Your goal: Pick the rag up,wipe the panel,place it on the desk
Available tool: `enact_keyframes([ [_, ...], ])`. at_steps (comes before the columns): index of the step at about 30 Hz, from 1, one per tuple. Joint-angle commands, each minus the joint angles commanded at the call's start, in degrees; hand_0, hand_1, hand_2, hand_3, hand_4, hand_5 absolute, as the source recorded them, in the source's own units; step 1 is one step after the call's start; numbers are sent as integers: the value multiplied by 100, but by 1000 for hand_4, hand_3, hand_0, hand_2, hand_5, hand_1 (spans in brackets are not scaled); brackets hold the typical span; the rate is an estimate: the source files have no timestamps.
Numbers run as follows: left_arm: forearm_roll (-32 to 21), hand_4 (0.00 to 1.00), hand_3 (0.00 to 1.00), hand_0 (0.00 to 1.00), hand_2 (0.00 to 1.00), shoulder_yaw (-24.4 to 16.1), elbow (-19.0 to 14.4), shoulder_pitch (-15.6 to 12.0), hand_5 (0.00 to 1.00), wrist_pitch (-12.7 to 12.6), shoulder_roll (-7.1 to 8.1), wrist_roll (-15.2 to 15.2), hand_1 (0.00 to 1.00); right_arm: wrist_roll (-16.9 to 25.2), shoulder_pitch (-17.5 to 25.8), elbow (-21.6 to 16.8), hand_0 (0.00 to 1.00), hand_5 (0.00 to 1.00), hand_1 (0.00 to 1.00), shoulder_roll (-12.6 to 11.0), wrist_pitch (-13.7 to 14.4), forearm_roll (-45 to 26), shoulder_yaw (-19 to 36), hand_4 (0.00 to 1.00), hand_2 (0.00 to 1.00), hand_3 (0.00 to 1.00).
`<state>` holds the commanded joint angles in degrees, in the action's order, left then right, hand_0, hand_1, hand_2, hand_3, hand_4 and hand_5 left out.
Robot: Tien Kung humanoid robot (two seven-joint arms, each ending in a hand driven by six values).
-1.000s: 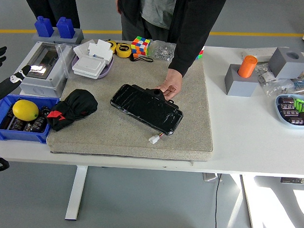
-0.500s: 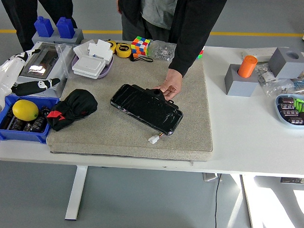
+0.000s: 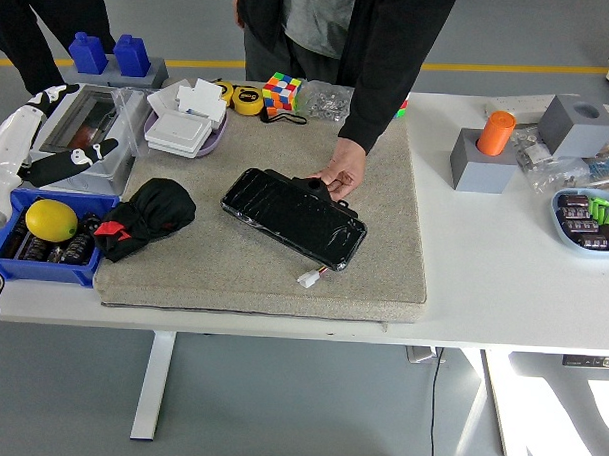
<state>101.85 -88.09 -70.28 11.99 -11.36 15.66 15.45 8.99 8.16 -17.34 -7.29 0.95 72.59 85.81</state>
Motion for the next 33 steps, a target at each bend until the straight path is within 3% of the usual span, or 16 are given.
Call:
enact_keyframes([
  [5, -1034, 998, 734, 635, 743, -271, 21, -90, 510, -147, -193, 160, 675, 2, -16, -2, 594, 383, 608, 5, 0, -8, 2, 942, 560, 545],
  [8, -1102, 998, 734, 635, 743, -598, -58, -189, 510, -119, -341, 132, 675, 2, -31, -3, 594, 383, 608, 14, 1, -6, 3, 942, 560, 545],
  [14, -1242, 998, 730, 620, 719, -979, -179, -319, 486, -67, -443, 129, 666, -1, -70, 16, 592, 382, 608, -6, 5, 10, -15, 941, 560, 545],
  [23, -1263, 998, 730, 620, 710, -1094, -239, -441, 477, -27, -557, 67, 661, 1, -93, 26, 592, 382, 609, -84, 8, -14, -134, 941, 560, 544],
  [33, -1246, 998, 731, 621, 710, -1086, -279, -490, 478, 2, -567, 28, 661, 6, -28, 14, 592, 383, 609, -73, 8, -29, -114, 942, 560, 544],
])
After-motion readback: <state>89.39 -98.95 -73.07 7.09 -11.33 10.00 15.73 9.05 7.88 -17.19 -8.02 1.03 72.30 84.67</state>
